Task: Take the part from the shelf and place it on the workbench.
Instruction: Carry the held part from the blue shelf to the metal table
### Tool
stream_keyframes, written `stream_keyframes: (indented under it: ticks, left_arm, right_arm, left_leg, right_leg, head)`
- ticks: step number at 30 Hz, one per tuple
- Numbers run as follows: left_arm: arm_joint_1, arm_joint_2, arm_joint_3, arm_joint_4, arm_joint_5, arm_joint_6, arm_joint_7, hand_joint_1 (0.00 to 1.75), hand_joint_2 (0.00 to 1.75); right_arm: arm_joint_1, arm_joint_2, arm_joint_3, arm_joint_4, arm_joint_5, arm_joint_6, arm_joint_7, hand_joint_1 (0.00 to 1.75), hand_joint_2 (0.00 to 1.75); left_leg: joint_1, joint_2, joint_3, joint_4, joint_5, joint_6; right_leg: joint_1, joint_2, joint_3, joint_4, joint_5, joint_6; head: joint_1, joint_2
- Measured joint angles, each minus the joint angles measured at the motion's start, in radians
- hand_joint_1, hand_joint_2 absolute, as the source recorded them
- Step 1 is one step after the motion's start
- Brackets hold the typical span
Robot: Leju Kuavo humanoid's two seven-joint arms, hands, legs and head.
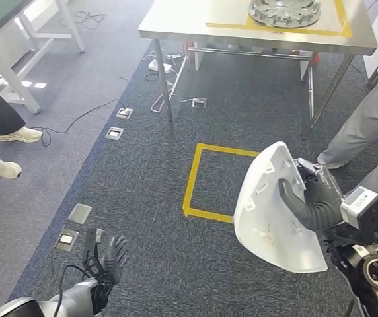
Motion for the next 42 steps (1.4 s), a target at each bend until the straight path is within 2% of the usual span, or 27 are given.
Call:
stream_keyframes:
  ticks: [1,3,4,5,6,8,10,12,15,17,19,20,21,23,24,25,26,29,31,32,34,35,36,37,39,40,42]
  left_arm:
    - [-0.002,0.0,0.0,0.0,0.0,0.0,0.0,0.0,0.0]
    - [-0.004,0.0,0.0,0.0,0.0,0.0,0.001,0.0,0.0]
    - [-0.002,-0.001,0.0,0.0,0.0,0.0,0.001,0.0,0.0]
    - [0.0,-0.001,0.0,0.0,0.0,0.0,0.002,0.0,0.0]
    - [0.001,-0.001,0.0,0.0,0.0,0.0,0.002,0.0,0.0]
    - [0.001,0.0,0.0,0.0,0.0,0.0,0.002,0.0,0.0]
    - [-0.003,0.001,0.0,0.0,0.0,0.0,0.002,0.0,0.0]
    - [-0.005,0.001,0.0,0.0,0.0,0.001,0.003,0.0,0.0]
    - [-0.005,0.001,0.0,0.0,0.0,0.003,0.003,0.0,0.0]
    - [-0.006,0.0,0.0,0.0,0.0,0.003,0.003,0.0,0.0]
    - [-0.006,0.0,0.0,0.0,0.0,0.003,0.003,0.0,0.0]
    - [-0.005,-0.001,0.0,0.0,0.0,0.004,0.003,0.0,0.0]
    - [-0.004,-0.001,0.0,0.0,0.0,0.004,0.003,0.0,0.0]
    - [-0.003,-0.003,0.0,0.0,0.0,0.004,0.003,0.0,0.0]
    - [-0.003,-0.004,0.0,0.0,0.0,0.005,0.003,0.0,0.0]
    - [-0.003,-0.004,0.0,0.0,0.0,0.005,0.003,0.0,0.0]
    - [-0.004,-0.005,0.0,0.0,0.001,0.005,0.002,0.0,0.0]
    - [-0.003,-0.005,0.0,0.0,0.001,0.006,0.001,0.0,0.0]
    - [-0.003,-0.006,0.0,0.0,0.001,0.006,-0.001,0.0,0.0]
    - [-0.002,-0.006,0.0,0.0,0.002,0.006,-0.001,0.0,0.0]
    - [0.001,-0.005,0.0,0.0,0.003,0.006,-0.001,0.0,0.0]
    - [0.004,-0.005,0.0,0.0,0.003,0.006,-0.001,0.0,0.0]
    - [0.006,-0.005,0.0,0.0,0.003,0.006,-0.001,0.0,0.0]
    - [0.007,-0.005,0.0,0.0,0.003,0.006,-0.001,0.0,0.0]
    - [0.007,-0.005,0.0,0.0,0.003,0.006,-0.001,0.0,0.0]
    - [0.006,-0.005,0.0,0.0,0.003,0.006,-0.001,0.0,0.0]
    - [0.005,-0.005,0.0,0.0,0.003,0.006,-0.001,0.0,0.0]
  right_arm:
    - [0.0,0.0,-0.001,0.0,0.0,0.001,0.0,1.75,1.75]
    - [0.001,0.001,0.0,0.0,0.0,0.003,-0.001,1.75,1.75]
    - [0.001,0.001,0.0,0.001,-0.001,0.004,-0.001,1.75,1.75]
    - [0.002,0.001,0.0,0.002,-0.001,0.004,-0.001,1.75,1.75]
    - [0.002,0.001,0.0,0.003,-0.001,0.004,-0.001,1.75,1.75]
    - [0.001,0.001,0.0,0.004,-0.001,0.003,-0.002,1.75,1.75]
    - [0.001,0.001,0.0,0.005,-0.002,0.003,-0.002,1.75,1.75]
    - [0.001,0.001,0.0,0.007,-0.003,0.003,-0.004,1.75,1.75]
    - [0.001,0.001,-0.001,0.008,-0.005,0.003,-0.008,1.75,1.75]
    - [0.001,0.001,-0.003,0.009,-0.006,0.003,-0.01,1.75,1.75]
    - [0.006,0.001,-0.002,0.01,-0.006,0.003,-0.01,1.75,1.75]
    - [0.009,0.001,-0.002,0.011,-0.007,0.003,-0.01,1.75,1.75]
    - [0.011,0.001,-0.002,0.012,-0.007,0.003,-0.01,1.75,1.75]
    - [0.013,0.001,-0.003,0.014,-0.007,0.003,-0.011,1.75,1.75]
    - [0.012,0.001,-0.003,0.015,-0.007,0.003,-0.012,1.75,1.75]
    - [0.012,0.001,-0.003,0.015,-0.007,0.003,-0.013,1.75,1.75]
    - [0.012,0.001,-0.003,0.015,-0.007,0.004,-0.014,1.75,1.75]
    - [0.012,0.001,-0.003,0.015,-0.007,0.007,-0.016,1.75,1.75]
    - [0.012,0.002,-0.005,0.014,-0.007,0.007,-0.016,1.75,1.75]
    - [0.012,0.002,-0.006,0.014,-0.007,0.007,-0.016,1.75,1.75]
    - [0.013,0.002,-0.006,0.014,-0.006,0.008,-0.016,1.75,1.75]
    - [0.015,0.002,-0.005,0.014,-0.006,0.009,-0.015,1.75,1.75]
    - [0.016,0.002,-0.005,0.014,-0.005,0.009,-0.014,1.75,1.75]
    - [0.017,0.002,-0.005,0.014,-0.005,0.009,-0.014,1.75,1.75]
    - [0.017,0.002,-0.005,0.014,-0.005,0.008,-0.013,1.75,1.75]
    - [0.017,0.002,-0.006,0.013,-0.005,0.008,-0.013,1.75,1.75]
    - [0.016,0.002,-0.007,0.011,-0.005,0.007,-0.013,1.75,1.75]
  left_leg:
    - [-0.001,0.013,-0.029,0.055,-0.023,-0.002]
    - [-0.003,0.029,-0.119,0.21,-0.077,-0.002]
    - [-0.003,0.031,-0.161,0.272,-0.089,0.0]
    - [-0.004,0.031,-0.183,0.295,-0.082,0.003]
    - [-0.005,0.031,-0.182,0.274,-0.055,0.007]
    - [-0.009,0.035,-0.125,0.133,0.031,0.019]
    - [-0.018,0.042,-0.067,0.006,0.076,0.028]
    - [-0.024,0.043,-0.052,-0.025,0.07,0.033]
    - [-0.02,0.036,-0.034,-0.038,0.065,0.045]
    - [-0.018,0.035,-0.018,-0.044,0.058,0.055]
    - [-0.019,0.033,-0.008,-0.043,0.049,0.062]
    - [-0.019,0.031,-0.002,-0.043,0.043,0.062]
    - [-0.019,0.028,0.006,-0.042,0.038,0.062]
    - [-0.019,0.022,0.025,-0.04,0.023,0.058]
    - [-0.021,0.02,0.032,-0.039,0.015,0.054]
    - [-0.022,0.018,0.036,-0.036,0.009,0.05]
    - [-0.023,0.018,0.035,-0.035,0.006,0.046]
    - [-0.024,0.019,0.033,-0.034,-0.002,0.032]
    - [-0.023,0.025,0.012,0.018,-0.025,0.022]
    - [-0.021,0.029,-0.021,0.079,-0.047,0.018]
    - [-0.018,0.031,-0.116,0.229,-0.088,0.012]
    - [-0.016,0.032,-0.155,0.276,-0.089,0.01]
    - [-0.015,0.032,-0.176,0.283,-0.069,0.01]
    - [-0.013,0.033,-0.173,0.247,-0.028,0.01]
    - [-0.011,0.037,-0.122,0.103,0.065,0.012]
    - [-0.013,0.039,-0.094,0.039,0.087,0.015]
    - [-0.018,0.039,-0.064,-0.017,0.082,0.026]
  right_leg:
    - [0.001,-0.004,0.004,-0.002,-0.002,-0.007]
    - [0.006,-0.01,0.007,-0.002,-0.007,-0.016]
    - [0.009,-0.013,0.01,-0.002,-0.01,-0.019]
    - [0.011,-0.015,0.013,-0.002,-0.013,-0.02]
    - [0.013,-0.016,0.017,-0.002,-0.016,-0.021]
    - [0.014,-0.018,0.03,-0.002,-0.026,-0.019]
    - [0.018,-0.019,0.036,-0.002,-0.036,-0.012]
    - [0.02,-0.02,0.038,-0.006,-0.042,-0.004]
    - [0.016,-0.022,0.035,0.015,-0.063,0.011]
    - [0.015,-0.02,-0.019,0.125,-0.11,0.019]
    - [0.015,-0.02,-0.103,0.27,-0.153,0.024]
    - [0.014,-0.02,-0.131,0.305,-0.151,0.026]
    - [0.014,-0.02,-0.138,0.298,-0.127,0.027]
    - [0.014,-0.019,-0.097,0.17,-0.033,0.023]
    - [0.015,-0.018,-0.068,0.1,0.003,0.019]
    - [0.016,-0.017,-0.041,0.042,0.022,0.014]
    - [0.017,-0.015,-0.027,0.015,0.023,0.009]
    - [0.018,-0.013,-0.011,-0.003,0.009,-0.008]
    - [0.014,-0.015,0.006,-0.013,0.004,-0.019]
    - [0.013,-0.016,0.014,-0.016,-0.001,-0.023]
    - [0.014,-0.017,0.027,-0.017,-0.013,-0.028]
    - [0.014,-0.017,0.035,-0.017,-0.02,-0.027]
    - [0.013,-0.017,0.044,-0.017,-0.029,-0.026]
    - [0.013,-0.017,0.056,-0.017,-0.038,-0.024]
    - [0.013,-0.017,0.079,-0.018,-0.06,-0.017]
    - [0.013,-0.017,0.086,-0.019,-0.071,-0.011]
    - [0.016,-0.016,0.098,-0.025,-0.086,0.001]
  head:
    - [-0.004,0.0]
    - [-0.011,0.0]
    - [-0.013,0.0]
    - [-0.014,0.0]
    - [-0.015,0.0]
    - [-0.017,0.0]
    - [-0.017,0.0]
    - [-0.014,0.0]
    - [-0.011,0.0]
    - [-0.004,0.0]
    - [0.002,0.0]
    - [0.003,0.0]
    - [0.003,0.0]
    - [0.006,0.0]
    - [0.008,0.0]
    - [0.01,0.0]
    - [0.01,0.0]
    - [0.007,0.0]
    - [0.005,0.0]
    - [0.003,0.0]
    - [0.0,0.0]
    - [-0.002,0.0]
    - [-0.003,0.0]
    - [-0.004,0.0]
    - [-0.005,0.0]
    - [-0.005,0.0]
    - [-0.004,0.0]
